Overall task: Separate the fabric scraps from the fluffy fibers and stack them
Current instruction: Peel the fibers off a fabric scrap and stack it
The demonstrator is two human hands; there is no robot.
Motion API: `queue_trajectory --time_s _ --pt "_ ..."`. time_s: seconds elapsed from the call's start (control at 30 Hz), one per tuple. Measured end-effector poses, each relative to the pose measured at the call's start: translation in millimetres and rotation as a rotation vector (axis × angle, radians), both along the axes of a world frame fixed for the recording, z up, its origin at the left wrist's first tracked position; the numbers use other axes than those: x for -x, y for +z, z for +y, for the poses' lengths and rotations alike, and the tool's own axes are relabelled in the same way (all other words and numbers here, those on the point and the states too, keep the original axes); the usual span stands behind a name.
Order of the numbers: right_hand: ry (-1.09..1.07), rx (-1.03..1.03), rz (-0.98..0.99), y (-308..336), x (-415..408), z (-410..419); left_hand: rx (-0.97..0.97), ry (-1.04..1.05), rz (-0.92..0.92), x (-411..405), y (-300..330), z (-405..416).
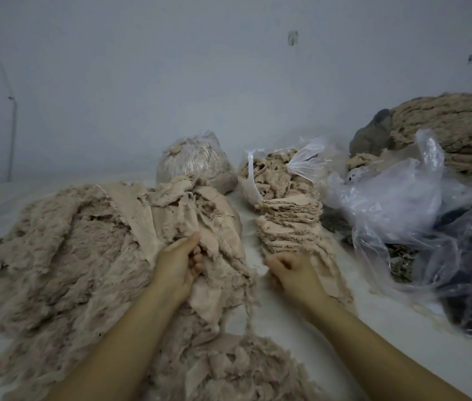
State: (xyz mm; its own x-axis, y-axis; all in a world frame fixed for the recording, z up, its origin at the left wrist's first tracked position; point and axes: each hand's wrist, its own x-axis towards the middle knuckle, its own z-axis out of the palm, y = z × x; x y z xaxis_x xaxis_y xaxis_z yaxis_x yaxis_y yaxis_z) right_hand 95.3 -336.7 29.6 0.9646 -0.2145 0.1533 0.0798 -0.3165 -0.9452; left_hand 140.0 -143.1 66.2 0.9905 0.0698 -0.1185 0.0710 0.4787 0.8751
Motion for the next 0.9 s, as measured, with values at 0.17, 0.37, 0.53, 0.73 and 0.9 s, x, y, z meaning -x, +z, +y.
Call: queue_trajectory --time_s 0.17,0.37,0.53,0.73,0.9 --pt "0.335 -0.659 0.398 14 -4 53 -0.365 -0.26 -0.286 31 -6 -6" --pt "0.167 -0.921 0.1 15 -15 69 -0.541 -0.207 -0.268 47 -13 -7" --pt "0.14 -0.688 0.042 1 -2 69 -0.161 -0.275 0.021 26 -6 -11" --pt "-0.09 -0.684 -0.022 -4 0 56 0.053 -0.128 -0.028 23 -9 -12" --pt "-0.216 -1.064 0.074 2 -15 47 -0.008 -0.301 -0.022 42 -29 -11"
